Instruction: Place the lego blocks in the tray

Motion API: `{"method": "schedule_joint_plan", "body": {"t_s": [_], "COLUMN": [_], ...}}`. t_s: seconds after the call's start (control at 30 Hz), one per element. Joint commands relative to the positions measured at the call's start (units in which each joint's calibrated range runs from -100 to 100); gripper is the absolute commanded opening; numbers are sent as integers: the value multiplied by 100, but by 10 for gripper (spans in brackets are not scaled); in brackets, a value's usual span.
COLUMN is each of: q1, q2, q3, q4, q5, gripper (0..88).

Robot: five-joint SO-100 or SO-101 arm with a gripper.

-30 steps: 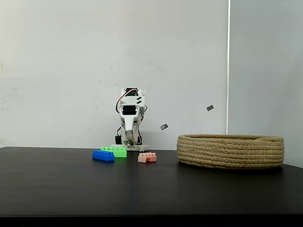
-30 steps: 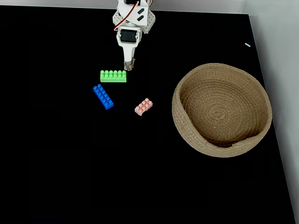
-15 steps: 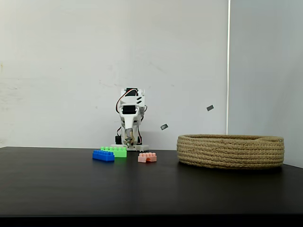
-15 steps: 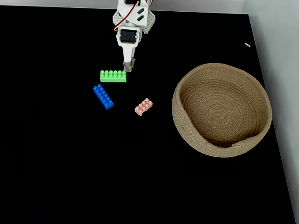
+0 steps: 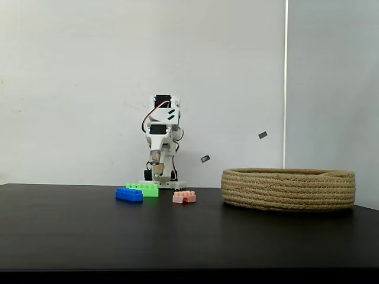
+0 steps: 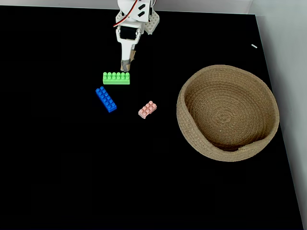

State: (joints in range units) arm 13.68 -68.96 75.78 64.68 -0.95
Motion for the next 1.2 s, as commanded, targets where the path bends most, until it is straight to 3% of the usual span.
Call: {"method": "schedule_joint_plan", "body": {"t_s": [0.0, 0.3, 0.47, 0.7, 0.87, 1.03, 1.17], "q1": [281, 775, 891, 916, 866, 767, 652], "q2": [989, 2768, 3345, 3869, 4273, 4402, 4213], "q3": [-661, -1692, -1746, -1755, -1892, -1865, -1910], "q4": [-83, -258, -974, -1057, -1099, -1332, -1349], "q5": [254, 591, 679, 825, 879, 1162, 1206], "gripper": [281, 299, 317, 304, 219, 2, 1]}}
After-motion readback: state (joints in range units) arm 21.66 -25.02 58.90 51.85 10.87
